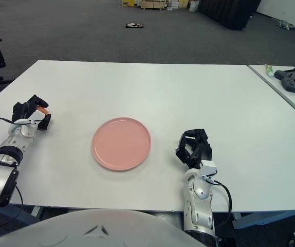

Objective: Put the apple into the plate.

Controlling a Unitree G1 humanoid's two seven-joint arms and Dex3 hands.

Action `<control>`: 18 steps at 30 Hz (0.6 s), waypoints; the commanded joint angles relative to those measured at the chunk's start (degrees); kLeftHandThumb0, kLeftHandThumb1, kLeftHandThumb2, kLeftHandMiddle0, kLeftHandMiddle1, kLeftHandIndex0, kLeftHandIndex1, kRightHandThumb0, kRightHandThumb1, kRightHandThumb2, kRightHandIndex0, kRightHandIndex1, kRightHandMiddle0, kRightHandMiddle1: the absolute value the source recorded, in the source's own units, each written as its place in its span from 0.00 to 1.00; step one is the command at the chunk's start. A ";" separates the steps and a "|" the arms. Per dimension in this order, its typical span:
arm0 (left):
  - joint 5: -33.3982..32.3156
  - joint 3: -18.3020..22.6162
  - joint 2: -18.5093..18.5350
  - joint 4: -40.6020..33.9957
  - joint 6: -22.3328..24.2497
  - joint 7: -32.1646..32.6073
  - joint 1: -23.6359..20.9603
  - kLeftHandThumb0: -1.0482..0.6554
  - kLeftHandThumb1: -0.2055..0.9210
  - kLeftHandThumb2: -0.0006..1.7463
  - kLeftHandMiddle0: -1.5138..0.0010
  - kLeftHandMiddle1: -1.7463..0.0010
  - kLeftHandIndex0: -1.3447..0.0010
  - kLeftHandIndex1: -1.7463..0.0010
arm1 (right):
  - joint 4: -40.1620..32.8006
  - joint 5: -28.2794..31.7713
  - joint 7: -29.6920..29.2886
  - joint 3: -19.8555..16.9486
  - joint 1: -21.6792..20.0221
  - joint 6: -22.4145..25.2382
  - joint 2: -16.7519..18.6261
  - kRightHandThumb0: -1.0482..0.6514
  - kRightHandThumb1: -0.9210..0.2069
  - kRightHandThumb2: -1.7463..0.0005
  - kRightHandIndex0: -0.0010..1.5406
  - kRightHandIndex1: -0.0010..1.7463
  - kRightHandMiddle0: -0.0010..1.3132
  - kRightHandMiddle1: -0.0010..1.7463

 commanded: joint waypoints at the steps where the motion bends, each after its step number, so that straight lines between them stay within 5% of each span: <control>1: -0.10 -0.02 -0.37 -0.30 -1.50 -0.55 0.93 0.32 0.37 0.83 0.16 0.00 0.49 0.00 | 0.36 0.24 0.13 0.00 -0.65 -0.74 0.21 0.38 0.32 0.42 0.47 1.00 0.32 1.00; 18: 1.11 0.88 1.04 -11.37 -9.02 4.38 3.12 0.32 0.38 0.82 0.16 0.00 0.49 0.00 | 0.42 0.00 0.03 0.03 -0.68 -0.44 -0.02 0.38 0.32 0.42 0.47 1.00 0.32 1.00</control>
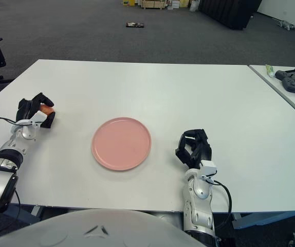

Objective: Put the apple into the plate.

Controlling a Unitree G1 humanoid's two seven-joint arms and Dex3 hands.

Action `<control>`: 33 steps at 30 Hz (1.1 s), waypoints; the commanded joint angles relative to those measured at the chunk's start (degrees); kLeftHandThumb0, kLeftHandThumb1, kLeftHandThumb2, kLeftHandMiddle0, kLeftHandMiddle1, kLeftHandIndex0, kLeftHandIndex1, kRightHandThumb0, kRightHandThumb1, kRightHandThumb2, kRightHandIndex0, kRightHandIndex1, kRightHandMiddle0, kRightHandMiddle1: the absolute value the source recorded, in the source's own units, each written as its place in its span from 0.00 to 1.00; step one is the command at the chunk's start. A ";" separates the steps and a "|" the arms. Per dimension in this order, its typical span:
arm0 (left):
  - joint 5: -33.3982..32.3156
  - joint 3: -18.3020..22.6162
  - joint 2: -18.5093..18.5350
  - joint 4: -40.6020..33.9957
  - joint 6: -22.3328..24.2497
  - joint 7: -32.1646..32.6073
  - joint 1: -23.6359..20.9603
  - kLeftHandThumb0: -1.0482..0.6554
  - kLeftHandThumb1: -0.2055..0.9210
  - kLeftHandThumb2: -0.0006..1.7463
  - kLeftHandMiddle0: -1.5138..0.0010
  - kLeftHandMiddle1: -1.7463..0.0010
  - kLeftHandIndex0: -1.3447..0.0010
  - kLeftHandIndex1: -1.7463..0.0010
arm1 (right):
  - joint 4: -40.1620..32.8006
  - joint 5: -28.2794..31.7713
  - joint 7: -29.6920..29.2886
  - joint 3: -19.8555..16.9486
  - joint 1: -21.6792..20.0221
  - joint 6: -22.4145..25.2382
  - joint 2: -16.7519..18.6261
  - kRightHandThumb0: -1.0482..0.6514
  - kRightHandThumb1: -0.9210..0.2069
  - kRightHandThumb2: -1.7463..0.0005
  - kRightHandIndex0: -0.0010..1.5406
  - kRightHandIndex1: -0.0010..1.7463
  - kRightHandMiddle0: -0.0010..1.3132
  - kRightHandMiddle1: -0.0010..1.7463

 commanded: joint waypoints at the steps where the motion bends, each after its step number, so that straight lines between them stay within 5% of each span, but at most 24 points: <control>1: 0.97 0.39 1.05 -3.71 -2.40 1.94 0.46 0.32 0.38 0.82 0.16 0.00 0.49 0.00 | 0.19 0.05 -0.10 0.00 -0.71 -0.28 0.19 0.38 0.31 0.42 0.47 1.00 0.32 1.00; 9: 2.01 1.42 0.84 -14.13 -2.84 2.64 3.70 0.32 0.37 0.83 0.15 0.00 0.49 0.00 | 0.47 -0.01 -0.40 -0.03 -0.97 -0.40 0.42 0.38 0.31 0.43 0.46 1.00 0.32 1.00; 23: 1.17 6.13 -3.16 -48.12 9.79 -4.58 15.84 0.33 0.40 0.80 0.14 0.00 0.51 0.00 | 0.95 0.00 -0.42 0.05 -1.31 -0.39 0.47 0.38 0.32 0.42 0.49 1.00 0.32 1.00; 33: 3.94 6.10 -4.92 -53.94 10.53 -5.43 17.87 0.33 0.41 0.80 0.14 0.00 0.51 0.00 | 0.78 -0.41 -0.95 0.32 -1.34 0.07 0.53 0.38 0.32 0.42 0.48 1.00 0.32 1.00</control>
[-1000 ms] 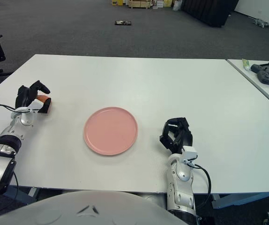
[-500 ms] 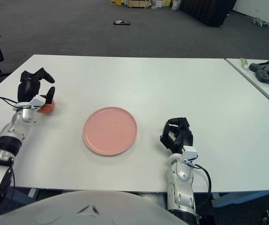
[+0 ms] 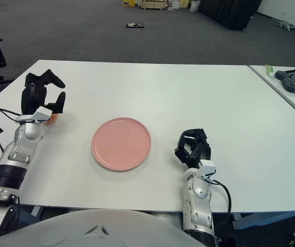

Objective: Put the apple into the plate.

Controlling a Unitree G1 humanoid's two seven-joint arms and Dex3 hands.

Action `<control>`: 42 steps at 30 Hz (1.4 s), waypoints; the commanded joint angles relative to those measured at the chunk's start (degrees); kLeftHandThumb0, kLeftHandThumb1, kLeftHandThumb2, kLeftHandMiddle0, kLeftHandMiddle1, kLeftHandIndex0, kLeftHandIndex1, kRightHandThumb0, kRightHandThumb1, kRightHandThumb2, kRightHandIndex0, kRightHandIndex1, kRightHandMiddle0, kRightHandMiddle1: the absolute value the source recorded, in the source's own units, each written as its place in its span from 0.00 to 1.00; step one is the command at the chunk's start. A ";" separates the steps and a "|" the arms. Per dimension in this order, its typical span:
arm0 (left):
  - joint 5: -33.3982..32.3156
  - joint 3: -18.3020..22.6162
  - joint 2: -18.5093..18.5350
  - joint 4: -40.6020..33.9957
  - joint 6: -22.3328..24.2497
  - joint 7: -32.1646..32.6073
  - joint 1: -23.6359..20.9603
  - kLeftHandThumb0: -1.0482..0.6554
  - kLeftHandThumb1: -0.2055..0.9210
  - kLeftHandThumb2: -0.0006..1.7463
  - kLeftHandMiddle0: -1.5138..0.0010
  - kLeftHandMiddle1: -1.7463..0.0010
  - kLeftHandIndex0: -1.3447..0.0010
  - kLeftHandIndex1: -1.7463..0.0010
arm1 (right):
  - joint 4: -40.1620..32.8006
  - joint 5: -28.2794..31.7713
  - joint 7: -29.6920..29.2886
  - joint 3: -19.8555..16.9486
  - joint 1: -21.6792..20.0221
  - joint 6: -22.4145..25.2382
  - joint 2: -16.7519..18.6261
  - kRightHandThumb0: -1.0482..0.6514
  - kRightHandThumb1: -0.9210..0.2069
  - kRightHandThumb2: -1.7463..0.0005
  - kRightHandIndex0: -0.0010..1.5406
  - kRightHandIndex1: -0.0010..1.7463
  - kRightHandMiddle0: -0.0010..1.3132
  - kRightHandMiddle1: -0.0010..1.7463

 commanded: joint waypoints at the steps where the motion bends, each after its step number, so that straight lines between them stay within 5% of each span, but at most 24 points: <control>1: 0.95 0.25 0.25 -1.24 -0.15 -1.54 0.41 0.32 0.40 0.80 0.13 0.00 0.51 0.00 | 0.44 -0.30 -0.45 0.09 -0.99 0.08 0.36 0.38 0.32 0.42 0.48 1.00 0.32 1.00; 9: 4.05 -1.58 5.21 1.78 1.22 -10.06 -1.64 0.32 0.39 0.81 0.13 0.00 0.50 0.00 | 0.38 -0.24 -0.42 0.31 -1.13 0.44 0.42 0.38 0.32 0.42 0.47 1.00 0.32 1.00; 14: 9.48 -5.16 10.14 18.92 -0.17 -11.04 -9.62 0.32 0.38 0.82 0.14 0.00 0.49 0.00 | 0.39 -0.24 -0.45 0.35 -1.13 0.64 0.40 0.38 0.31 0.42 0.48 1.00 0.32 1.00; 18: 12.36 -6.78 11.62 20.72 3.62 -12.91 -10.80 0.33 0.45 0.75 0.38 0.00 0.55 0.00 | 0.38 0.06 -0.53 0.30 -1.10 0.41 0.63 0.38 0.31 0.43 0.48 1.00 0.32 1.00; 20: 13.41 -7.33 12.35 20.01 6.80 -15.44 -10.92 0.35 0.54 0.68 0.62 0.00 0.60 0.00 | 0.26 0.35 -0.56 0.29 -1.05 0.19 0.89 0.38 0.31 0.43 0.48 1.00 0.32 1.00; 21: 13.74 -7.52 12.59 19.69 8.12 -16.52 -10.98 0.29 0.54 0.64 0.75 0.01 0.75 0.05 | 0.21 0.42 -0.58 0.30 -1.02 0.14 0.96 0.38 0.31 0.43 0.48 1.00 0.32 1.00; 23: 14.05 -7.65 12.75 18.14 11.12 -18.82 -10.68 0.22 0.54 0.60 0.87 0.07 0.87 0.13 | 0.04 0.46 -0.64 0.34 -0.89 0.19 1.01 0.38 0.31 0.43 0.47 1.00 0.32 1.00; 26: 13.86 -7.35 12.98 16.04 14.26 -21.00 -9.72 0.17 0.57 0.54 0.96 0.21 0.96 0.27 | -0.10 0.40 -0.68 0.44 -0.67 0.27 0.99 0.38 0.31 0.43 0.47 1.00 0.32 1.00; 29: 13.21 -6.88 12.67 14.49 17.62 -22.85 -9.05 0.14 0.59 0.49 0.99 0.46 0.99 0.55 | -0.08 0.42 -0.61 0.53 -0.42 0.48 0.83 0.38 0.31 0.43 0.47 1.00 0.32 1.00; 33: 11.71 -6.16 12.08 14.25 19.38 -23.07 -8.19 0.13 0.60 0.47 1.00 0.64 1.00 0.75 | 0.05 0.37 -0.56 0.57 -0.37 0.51 0.69 0.38 0.31 0.43 0.47 1.00 0.32 1.00; 42: 6.67 -4.49 8.98 31.14 11.26 -12.78 -10.12 0.11 0.56 0.49 1.00 0.81 1.00 0.92 | 0.16 0.19 -0.36 0.68 -0.39 0.41 0.43 0.38 0.31 0.42 0.48 1.00 0.32 1.00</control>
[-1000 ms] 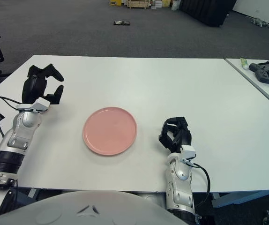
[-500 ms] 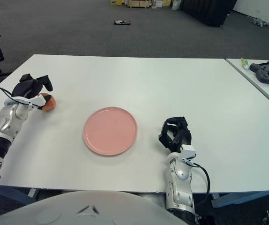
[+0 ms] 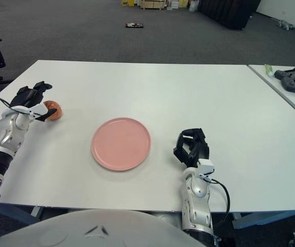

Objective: Put the apple into the plate.

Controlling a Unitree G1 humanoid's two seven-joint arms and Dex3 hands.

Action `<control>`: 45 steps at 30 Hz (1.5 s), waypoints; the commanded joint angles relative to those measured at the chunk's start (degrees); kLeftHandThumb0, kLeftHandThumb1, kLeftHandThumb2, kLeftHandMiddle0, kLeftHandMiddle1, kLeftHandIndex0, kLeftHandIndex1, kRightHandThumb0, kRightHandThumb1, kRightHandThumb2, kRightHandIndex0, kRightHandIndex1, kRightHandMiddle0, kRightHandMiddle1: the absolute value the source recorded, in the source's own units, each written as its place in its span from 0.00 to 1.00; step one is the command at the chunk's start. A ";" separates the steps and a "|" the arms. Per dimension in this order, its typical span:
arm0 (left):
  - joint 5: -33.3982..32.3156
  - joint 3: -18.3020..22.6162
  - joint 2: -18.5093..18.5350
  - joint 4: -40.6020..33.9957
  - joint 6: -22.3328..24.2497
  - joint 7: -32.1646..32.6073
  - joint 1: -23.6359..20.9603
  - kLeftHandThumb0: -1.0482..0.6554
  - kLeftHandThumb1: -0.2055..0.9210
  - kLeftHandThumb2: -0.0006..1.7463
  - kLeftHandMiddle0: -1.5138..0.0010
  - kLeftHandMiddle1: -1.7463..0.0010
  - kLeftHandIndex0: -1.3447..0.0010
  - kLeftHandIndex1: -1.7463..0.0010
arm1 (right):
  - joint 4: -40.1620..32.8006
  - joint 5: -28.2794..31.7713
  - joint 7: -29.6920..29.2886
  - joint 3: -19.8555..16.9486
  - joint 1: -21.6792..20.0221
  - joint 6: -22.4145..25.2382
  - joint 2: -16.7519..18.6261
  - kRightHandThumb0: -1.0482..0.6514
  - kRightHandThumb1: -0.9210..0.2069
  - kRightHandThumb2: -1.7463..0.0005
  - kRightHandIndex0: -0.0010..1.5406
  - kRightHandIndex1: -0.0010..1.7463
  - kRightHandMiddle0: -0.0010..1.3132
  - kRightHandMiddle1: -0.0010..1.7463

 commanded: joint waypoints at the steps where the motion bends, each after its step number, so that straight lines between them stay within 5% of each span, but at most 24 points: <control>1: -2.78 1.55 -1.44 9.44 -4.98 4.79 -2.02 0.09 0.55 0.49 1.00 0.81 1.00 0.93 | 0.08 0.47 0.12 -0.13 -0.16 0.16 0.39 0.38 0.31 0.42 0.48 1.00 0.32 1.00; 9: -9.26 4.51 -4.28 22.32 -19.47 12.81 -3.77 0.03 0.55 0.47 1.00 0.74 1.00 0.83 | 0.20 0.07 0.04 -0.43 0.00 -0.32 0.09 0.38 0.32 0.42 0.48 1.00 0.32 1.00; 17: -12.27 4.79 -6.32 28.67 -25.28 13.44 -5.03 0.02 0.57 0.46 1.00 0.72 1.00 0.76 | -0.06 0.92 0.34 -0.63 0.19 0.03 0.32 0.38 0.31 0.42 0.47 1.00 0.32 1.00; 45: -12.97 2.60 -9.89 38.78 -25.50 13.98 -10.72 0.02 0.62 0.43 1.00 0.60 1.00 0.59 | -0.14 0.42 0.15 -0.56 0.58 -0.79 0.14 0.38 0.32 0.42 0.48 1.00 0.32 1.00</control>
